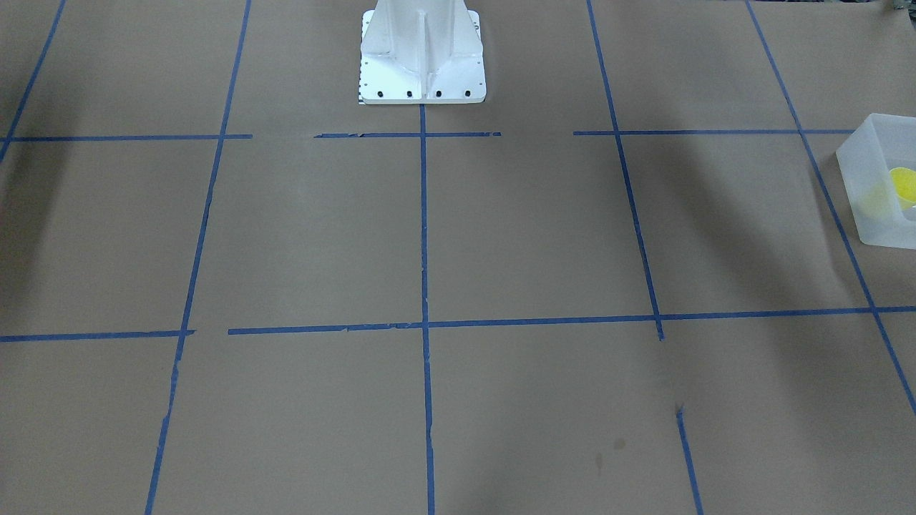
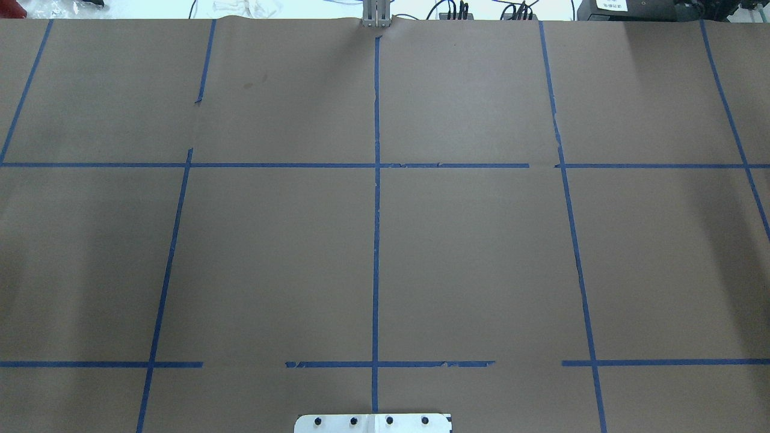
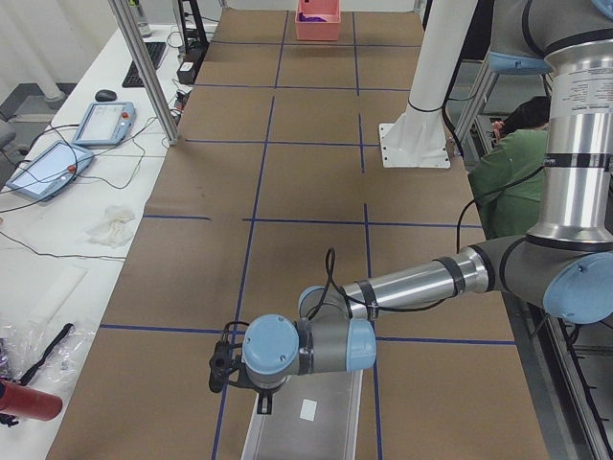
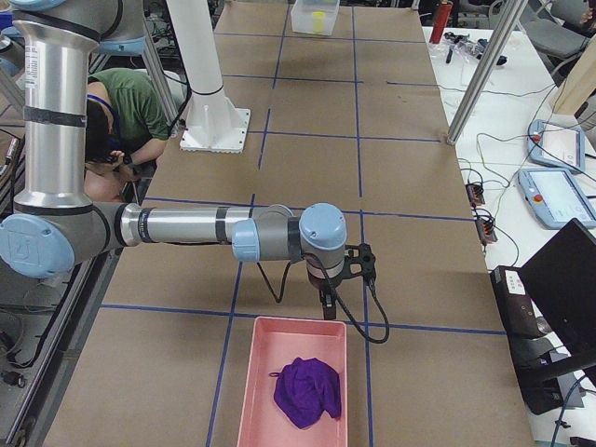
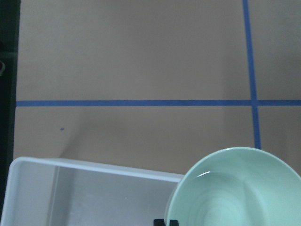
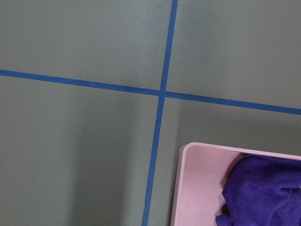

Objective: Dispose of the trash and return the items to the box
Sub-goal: 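Lift the green bowl and carry it toward the white bin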

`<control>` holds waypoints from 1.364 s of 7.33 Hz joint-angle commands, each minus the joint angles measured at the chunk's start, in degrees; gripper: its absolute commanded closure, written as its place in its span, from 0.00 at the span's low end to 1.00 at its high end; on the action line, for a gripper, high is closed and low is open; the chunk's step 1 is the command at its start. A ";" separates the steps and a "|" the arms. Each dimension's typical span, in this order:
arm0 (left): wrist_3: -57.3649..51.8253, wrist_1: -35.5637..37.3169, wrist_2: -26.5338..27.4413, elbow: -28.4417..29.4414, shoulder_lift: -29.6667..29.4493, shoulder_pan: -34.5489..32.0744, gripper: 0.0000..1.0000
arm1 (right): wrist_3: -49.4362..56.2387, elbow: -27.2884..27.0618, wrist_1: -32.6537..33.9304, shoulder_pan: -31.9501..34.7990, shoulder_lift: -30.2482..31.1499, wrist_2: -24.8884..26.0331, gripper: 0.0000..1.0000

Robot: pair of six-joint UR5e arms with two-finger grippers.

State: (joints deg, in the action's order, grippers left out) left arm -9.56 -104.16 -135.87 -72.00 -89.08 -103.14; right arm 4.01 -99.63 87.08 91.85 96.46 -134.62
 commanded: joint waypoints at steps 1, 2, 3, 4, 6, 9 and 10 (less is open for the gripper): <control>-0.46 -5.66 1.48 7.11 0.22 -0.65 1.00 | -0.05 0.05 -0.06 0.00 -0.04 -0.03 0.00; -0.37 -6.74 6.27 7.40 0.22 -0.74 0.80 | 0.03 -0.03 -0.06 0.00 -0.04 -0.03 0.00; -0.37 -6.84 6.76 7.14 0.57 -0.83 0.01 | -0.05 -0.12 -0.06 0.00 -0.04 -0.03 0.00; -0.20 -6.84 6.76 6.79 0.74 -0.92 0.00 | -0.05 -0.30 -0.06 0.00 -0.04 -0.11 0.00; 0.42 -7.37 6.76 -0.20 2.40 -1.01 0.00 | -0.05 -0.56 -0.06 0.09 -0.04 -0.20 0.00; 0.33 -15.96 6.93 -5.95 2.41 -1.01 0.00 | 0.12 -0.65 -0.24 0.09 0.14 -2.05 0.00; 0.68 -14.94 6.85 -7.70 1.98 -0.75 0.00 | 0.12 -0.56 -0.24 0.18 0.14 -2.05 0.00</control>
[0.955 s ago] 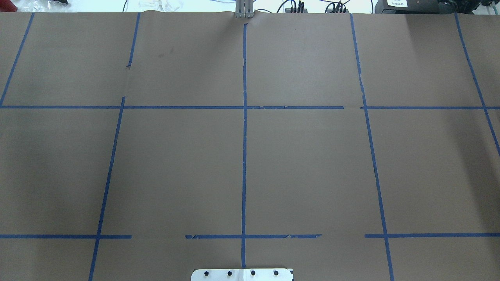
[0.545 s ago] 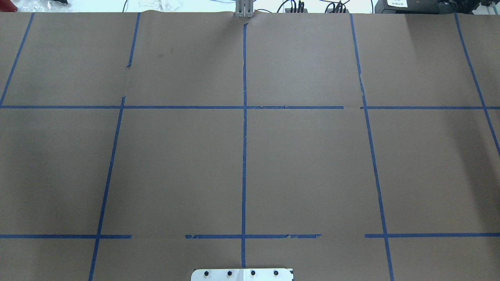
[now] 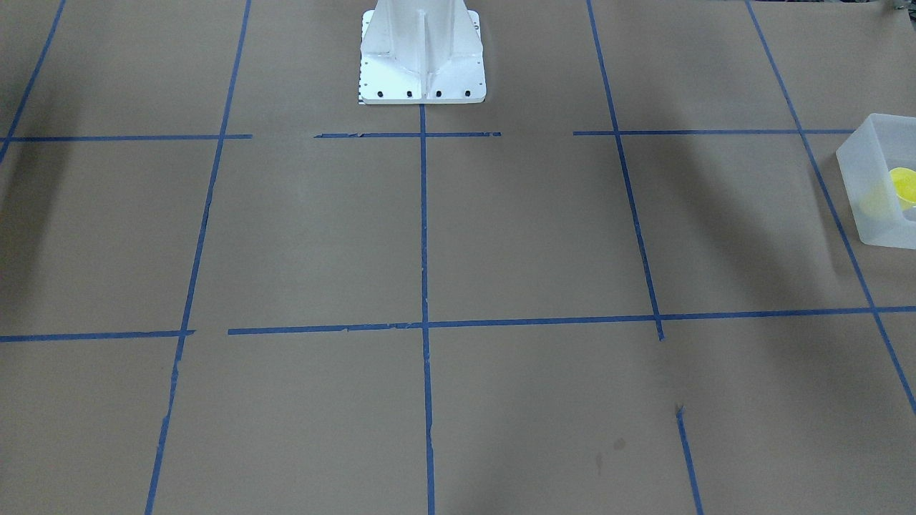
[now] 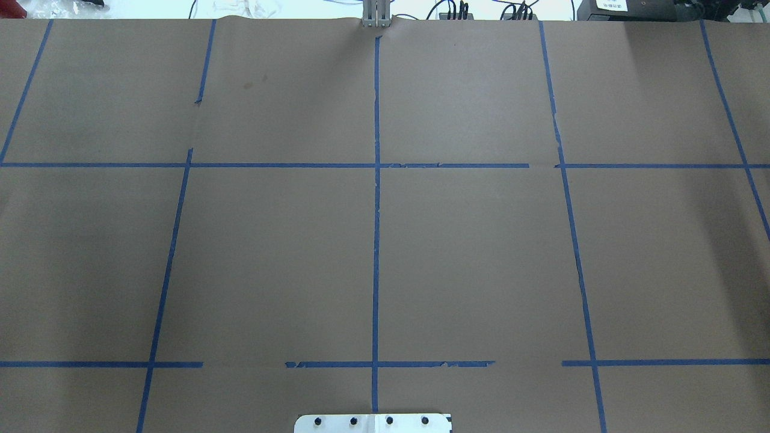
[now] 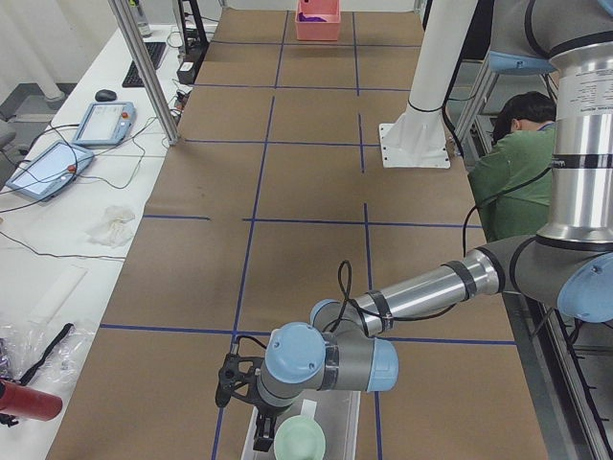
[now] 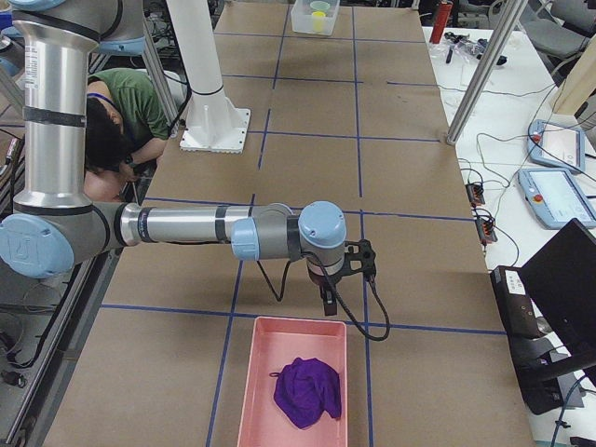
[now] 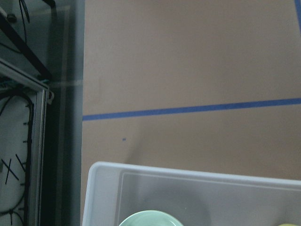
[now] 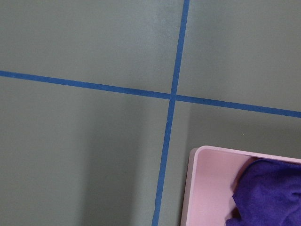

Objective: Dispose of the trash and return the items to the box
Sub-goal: 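Lift the green bowl and carry it toward the white bin, then lower the bowl into the white bin beside the cup and release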

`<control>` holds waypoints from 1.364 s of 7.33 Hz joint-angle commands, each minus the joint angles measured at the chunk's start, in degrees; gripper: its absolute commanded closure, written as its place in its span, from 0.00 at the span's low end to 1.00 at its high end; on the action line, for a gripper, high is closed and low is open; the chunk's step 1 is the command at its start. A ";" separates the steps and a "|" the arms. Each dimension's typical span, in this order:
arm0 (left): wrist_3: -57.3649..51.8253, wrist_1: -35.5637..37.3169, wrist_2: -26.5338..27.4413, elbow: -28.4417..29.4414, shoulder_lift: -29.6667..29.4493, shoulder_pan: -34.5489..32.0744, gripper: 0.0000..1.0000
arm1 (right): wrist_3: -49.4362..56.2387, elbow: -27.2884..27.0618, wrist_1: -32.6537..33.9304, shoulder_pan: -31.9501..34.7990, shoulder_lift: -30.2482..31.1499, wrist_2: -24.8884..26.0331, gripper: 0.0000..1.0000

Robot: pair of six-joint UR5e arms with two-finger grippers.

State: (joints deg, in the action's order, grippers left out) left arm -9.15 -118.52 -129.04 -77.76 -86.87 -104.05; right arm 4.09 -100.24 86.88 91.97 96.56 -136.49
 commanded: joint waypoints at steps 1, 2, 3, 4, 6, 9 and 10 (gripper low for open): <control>0.28 3.51 -0.24 -5.43 -0.32 2.16 0.00 | 0.04 0.22 -0.04 0.05 0.12 -0.27 0.00; 0.28 9.12 -0.25 -11.21 0.20 5.49 0.00 | -0.14 0.05 0.04 0.05 0.12 -0.27 0.00; 0.01 15.10 -0.33 -13.79 0.12 7.78 0.00 | -0.05 0.05 -0.04 0.05 0.39 -0.27 0.00; 0.10 17.16 -0.42 -15.04 0.12 11.90 0.00 | -0.05 -0.04 -0.04 0.05 0.30 -0.10 0.00; 0.28 22.68 -1.65 -16.70 -0.58 12.99 0.00 | -0.14 0.31 -0.04 0.05 0.30 -0.09 0.00; 0.10 30.19 -2.52 -16.46 -2.17 12.90 0.00 | -0.14 0.58 0.22 0.05 0.48 -0.36 0.00; 0.10 30.19 -4.27 -16.46 -1.82 12.90 0.00 | -0.14 0.66 0.22 0.05 0.48 -0.36 0.00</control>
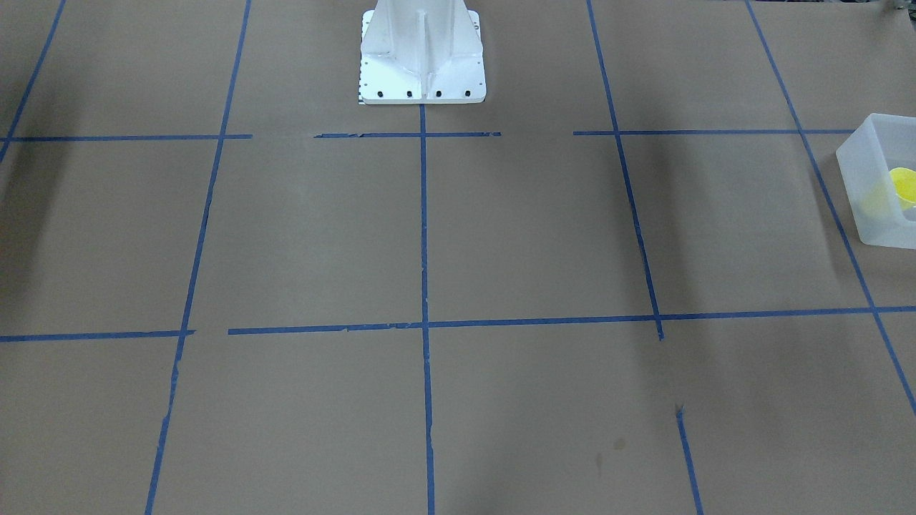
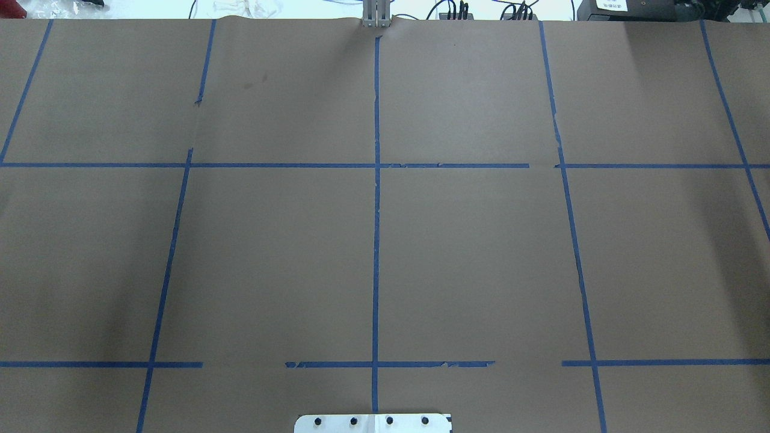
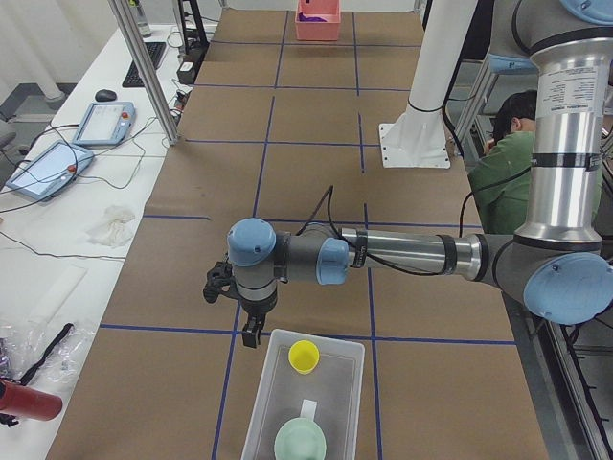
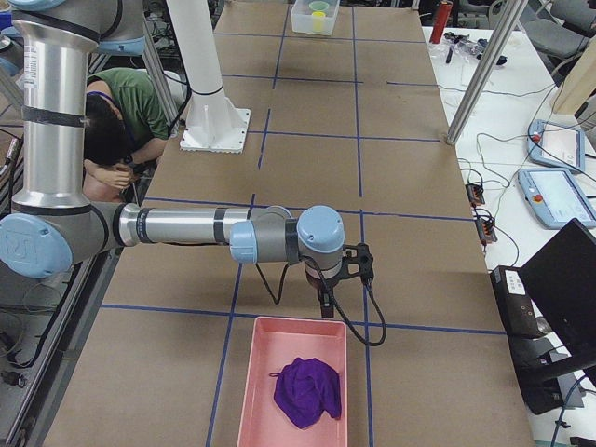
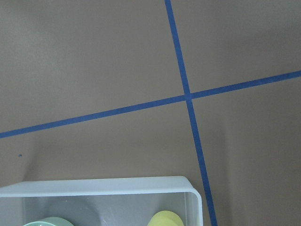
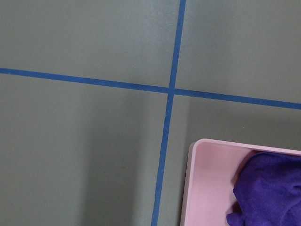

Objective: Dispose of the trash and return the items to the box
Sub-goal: 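Lower the bowl into the white bin beside the cup and release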

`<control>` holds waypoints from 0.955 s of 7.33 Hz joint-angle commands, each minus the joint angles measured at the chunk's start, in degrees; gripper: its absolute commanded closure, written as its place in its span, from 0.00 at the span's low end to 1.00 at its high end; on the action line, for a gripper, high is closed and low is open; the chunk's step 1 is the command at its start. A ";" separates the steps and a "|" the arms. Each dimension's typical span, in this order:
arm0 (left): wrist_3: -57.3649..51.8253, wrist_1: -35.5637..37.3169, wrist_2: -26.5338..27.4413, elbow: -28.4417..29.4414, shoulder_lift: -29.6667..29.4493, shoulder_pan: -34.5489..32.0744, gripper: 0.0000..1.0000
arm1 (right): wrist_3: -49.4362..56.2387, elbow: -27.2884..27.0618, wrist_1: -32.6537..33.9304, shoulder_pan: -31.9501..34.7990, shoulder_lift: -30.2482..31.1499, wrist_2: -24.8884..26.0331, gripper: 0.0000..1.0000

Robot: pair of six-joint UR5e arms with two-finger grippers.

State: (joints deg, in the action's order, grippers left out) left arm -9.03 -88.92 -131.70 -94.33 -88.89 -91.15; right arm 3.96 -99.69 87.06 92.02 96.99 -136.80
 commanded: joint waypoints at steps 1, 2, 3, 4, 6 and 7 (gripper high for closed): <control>-0.11 0.42 -2.24 0.11 0.38 -0.08 0.00 | 0.00 0.37 0.04 -0.09 0.13 -0.05 0.00; -0.20 0.24 -2.25 0.20 0.38 0.01 0.00 | 0.00 0.55 0.04 0.00 0.22 -0.14 0.00; -0.28 0.06 -2.33 0.37 0.47 0.01 0.00 | 0.00 0.98 0.04 0.00 0.31 -0.83 0.00; -0.29 0.06 -2.33 0.37 0.47 0.01 0.00 | 0.00 1.16 0.04 -0.09 0.31 -1.01 0.00; -0.29 -0.02 -2.25 0.37 0.47 0.01 0.00 | 0.08 1.08 0.04 0.00 0.31 -1.02 0.00; -0.29 -0.11 -2.33 0.37 0.47 0.01 0.00 | 0.08 1.08 0.04 0.00 0.31 -1.02 0.00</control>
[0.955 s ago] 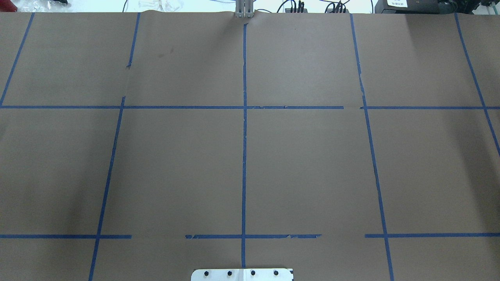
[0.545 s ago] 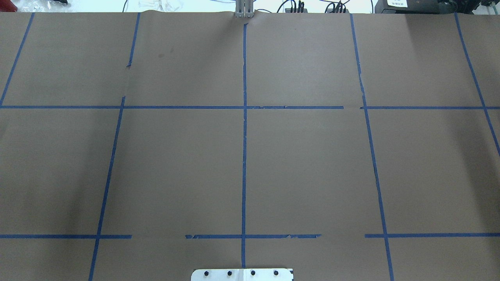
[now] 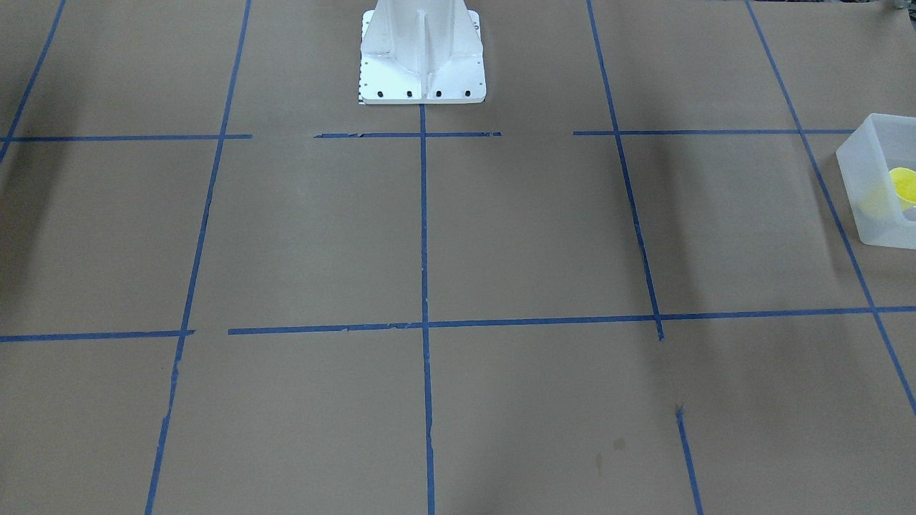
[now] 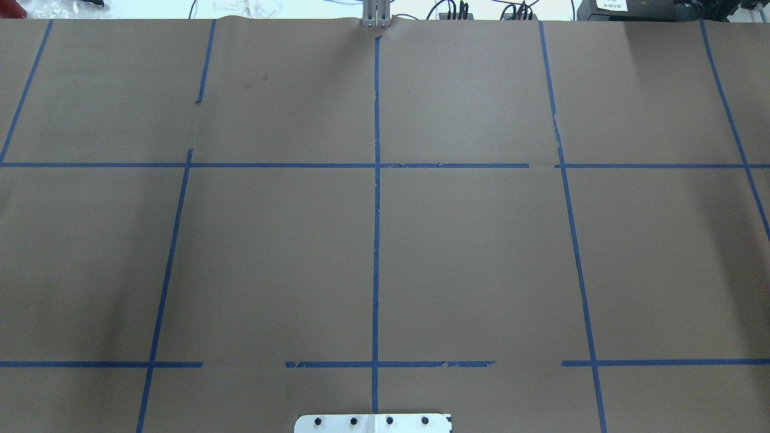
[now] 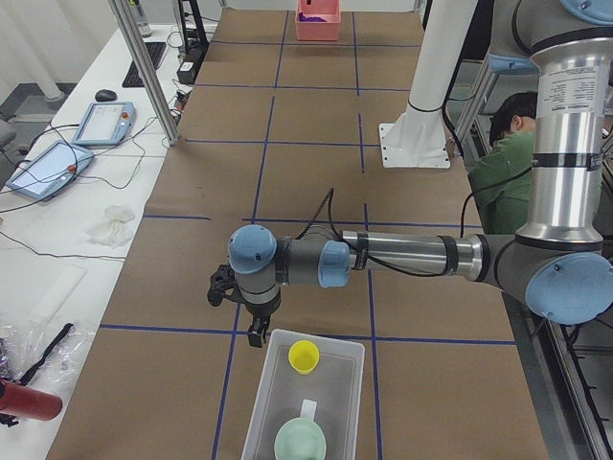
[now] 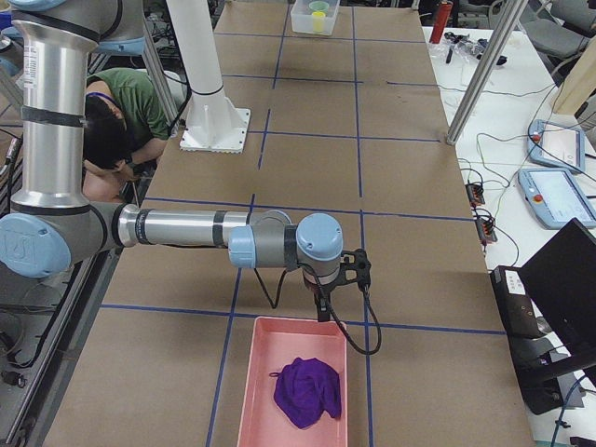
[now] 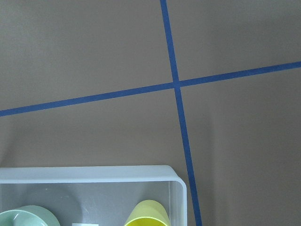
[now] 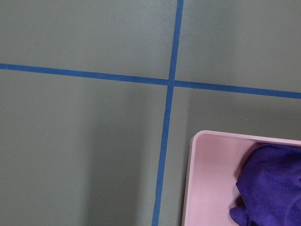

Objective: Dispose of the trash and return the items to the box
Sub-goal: 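Lower the bowl into the white bin beside the cup and release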

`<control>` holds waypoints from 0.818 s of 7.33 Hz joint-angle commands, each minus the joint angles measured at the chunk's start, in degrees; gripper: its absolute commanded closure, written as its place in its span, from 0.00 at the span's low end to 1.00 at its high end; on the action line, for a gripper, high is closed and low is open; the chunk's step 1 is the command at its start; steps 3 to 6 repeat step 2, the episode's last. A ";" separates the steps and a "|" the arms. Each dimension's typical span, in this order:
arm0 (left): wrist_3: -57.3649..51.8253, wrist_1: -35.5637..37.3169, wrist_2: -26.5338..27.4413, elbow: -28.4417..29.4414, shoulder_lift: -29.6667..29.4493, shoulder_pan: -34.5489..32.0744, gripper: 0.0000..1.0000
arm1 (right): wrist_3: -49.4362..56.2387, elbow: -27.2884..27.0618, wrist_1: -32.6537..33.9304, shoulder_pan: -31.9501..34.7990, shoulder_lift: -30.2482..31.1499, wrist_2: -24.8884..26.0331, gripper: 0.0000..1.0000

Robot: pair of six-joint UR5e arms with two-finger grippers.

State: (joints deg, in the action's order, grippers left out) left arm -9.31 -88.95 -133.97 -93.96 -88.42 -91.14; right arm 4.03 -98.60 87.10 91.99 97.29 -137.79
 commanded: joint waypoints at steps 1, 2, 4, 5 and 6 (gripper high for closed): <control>0.00 -0.08 -0.06 0.01 0.00 0.00 0.00 | 0.01 -0.01 0.00 0.03 0.09 -0.02 0.00; 0.00 -0.08 -0.06 0.01 0.00 -0.09 0.00 | 0.01 -0.01 0.00 0.03 0.09 -0.02 0.00; 0.00 -0.08 -0.06 0.01 0.00 -0.09 0.00 | 0.01 -0.01 0.00 0.03 0.09 -0.02 0.00; 0.00 -0.08 -0.06 0.01 0.00 -0.09 0.00 | 0.01 -0.01 0.00 0.03 0.09 -0.02 0.00; 0.00 -0.08 -0.06 0.01 0.00 -0.09 0.00 | 0.01 -0.01 0.00 0.03 0.09 -0.02 0.00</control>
